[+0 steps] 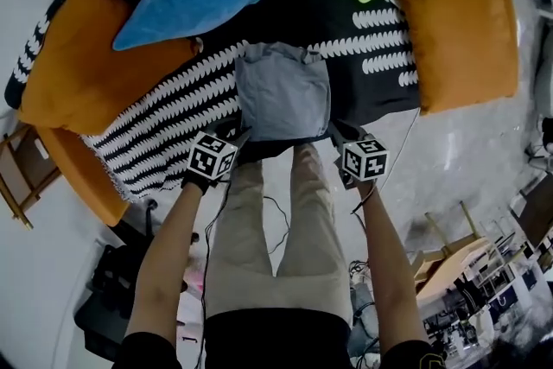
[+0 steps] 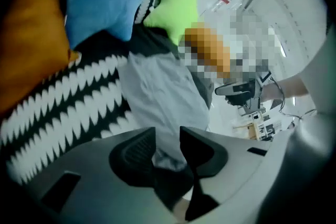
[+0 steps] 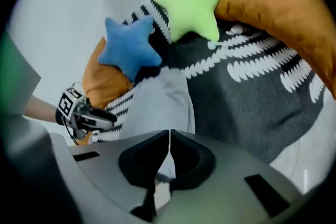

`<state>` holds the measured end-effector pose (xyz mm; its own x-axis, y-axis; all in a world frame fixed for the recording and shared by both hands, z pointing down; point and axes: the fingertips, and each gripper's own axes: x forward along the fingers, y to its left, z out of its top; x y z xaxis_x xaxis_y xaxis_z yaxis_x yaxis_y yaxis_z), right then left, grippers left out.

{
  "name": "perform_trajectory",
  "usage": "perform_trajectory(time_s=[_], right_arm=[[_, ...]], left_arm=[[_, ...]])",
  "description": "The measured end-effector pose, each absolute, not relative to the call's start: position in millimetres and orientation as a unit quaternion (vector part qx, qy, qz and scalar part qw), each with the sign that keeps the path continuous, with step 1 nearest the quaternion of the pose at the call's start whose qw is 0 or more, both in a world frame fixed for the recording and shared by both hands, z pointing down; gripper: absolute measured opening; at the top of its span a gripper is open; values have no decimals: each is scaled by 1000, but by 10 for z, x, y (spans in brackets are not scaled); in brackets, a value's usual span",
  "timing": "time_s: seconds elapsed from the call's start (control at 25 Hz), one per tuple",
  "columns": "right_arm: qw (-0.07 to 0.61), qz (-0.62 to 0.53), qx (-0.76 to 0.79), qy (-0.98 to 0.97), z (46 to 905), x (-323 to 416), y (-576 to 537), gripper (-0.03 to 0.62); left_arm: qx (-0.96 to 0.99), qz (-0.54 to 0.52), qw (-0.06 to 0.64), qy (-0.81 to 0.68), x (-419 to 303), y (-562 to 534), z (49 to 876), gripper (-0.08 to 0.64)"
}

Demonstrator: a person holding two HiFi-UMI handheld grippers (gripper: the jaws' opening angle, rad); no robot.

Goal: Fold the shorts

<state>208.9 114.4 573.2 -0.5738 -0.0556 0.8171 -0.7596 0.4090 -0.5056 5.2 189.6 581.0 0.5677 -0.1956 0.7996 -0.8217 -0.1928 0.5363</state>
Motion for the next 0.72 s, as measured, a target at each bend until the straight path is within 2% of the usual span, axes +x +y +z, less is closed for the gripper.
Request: perform_trajectory(time_s=[0.08, 0.16, 0.32, 0.4, 0.52, 0.64, 0.72], right_arm=[[323, 476, 261, -775, 5595, 1846, 676, 18], [297, 473, 231, -796, 5640, 1478, 304, 17], [316, 488, 202, -788, 6006, 1049, -156, 17], [330, 469, 257, -778, 6128, 1177, -524, 17], [298, 445, 363, -763, 6038, 1469, -1135, 17], [302, 473, 361, -745, 6116, 1929, -818, 18], [321, 489, 334, -739, 6224, 2207, -336, 51]], left_arm=[[748, 279, 481, -362, 25, 1231, 5790, 115], [765, 275, 462, -355, 4, 680, 5866, 94], [739, 319, 463, -371, -132, 220, 6204, 84], [718, 318, 479, -393, -274, 120, 6333, 72], [701, 266, 491, -443, -598, -197, 6215, 95], [686, 233, 503, -470, -585, -73, 6107, 155], [668, 220, 529, -474, -453, 245, 6098, 181]])
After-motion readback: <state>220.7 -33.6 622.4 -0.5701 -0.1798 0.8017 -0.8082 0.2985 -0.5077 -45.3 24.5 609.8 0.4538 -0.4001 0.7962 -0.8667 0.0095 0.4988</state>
